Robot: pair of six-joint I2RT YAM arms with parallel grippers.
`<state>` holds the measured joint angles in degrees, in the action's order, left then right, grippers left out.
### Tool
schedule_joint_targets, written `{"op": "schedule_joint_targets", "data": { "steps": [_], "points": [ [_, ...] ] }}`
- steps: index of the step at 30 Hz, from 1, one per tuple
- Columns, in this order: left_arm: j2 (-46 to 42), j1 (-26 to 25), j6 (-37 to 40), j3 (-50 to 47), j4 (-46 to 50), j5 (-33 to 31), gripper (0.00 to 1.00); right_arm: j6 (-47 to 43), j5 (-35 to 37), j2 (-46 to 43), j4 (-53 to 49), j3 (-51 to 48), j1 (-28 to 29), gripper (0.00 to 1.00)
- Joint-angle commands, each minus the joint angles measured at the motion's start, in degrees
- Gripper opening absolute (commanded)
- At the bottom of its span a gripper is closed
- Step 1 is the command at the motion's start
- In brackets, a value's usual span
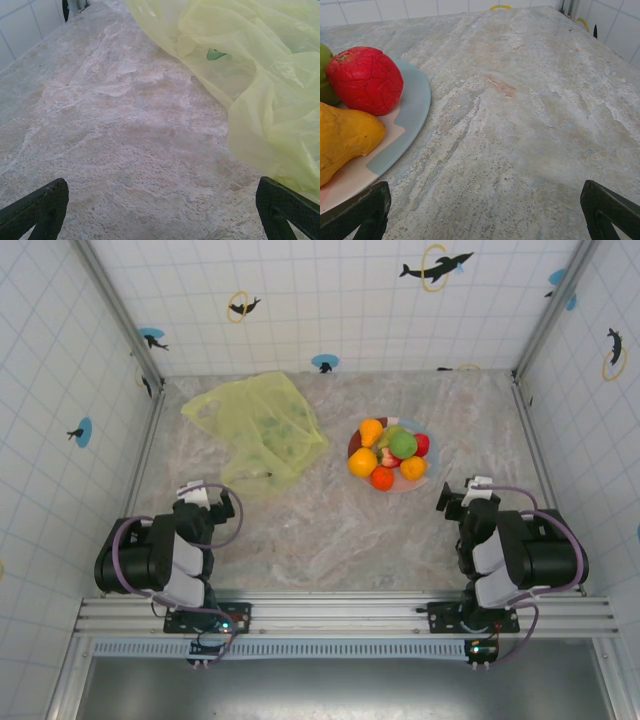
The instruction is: Place the fruits into the plastic bag
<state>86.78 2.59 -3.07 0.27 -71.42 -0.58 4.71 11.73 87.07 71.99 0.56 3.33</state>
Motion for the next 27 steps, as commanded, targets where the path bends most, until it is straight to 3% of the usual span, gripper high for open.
{"op": "schedule_joint_targets", "data": {
  "steps": [1, 24, 27],
  "points": [
    [-0.1, 0.2, -0.8, 0.0, -1.2, 0.8, 0.98, -0.1, 0.0, -0.2, 0.6, -0.9, 0.0, 1.00],
    [-0.2, 0.3, -0.9, -0.2, -1.6, 0.9, 0.98, -0.1, 0.1, -0.3, 0.7, -1.0, 0.0, 1.00],
    [-0.9, 0.3, -1.3, -0.5, -1.8, 0.4, 0.98, 0.7, 4.2, -2.8, -1.0, -0.9, 0.6, 1.00]
  ]
}}
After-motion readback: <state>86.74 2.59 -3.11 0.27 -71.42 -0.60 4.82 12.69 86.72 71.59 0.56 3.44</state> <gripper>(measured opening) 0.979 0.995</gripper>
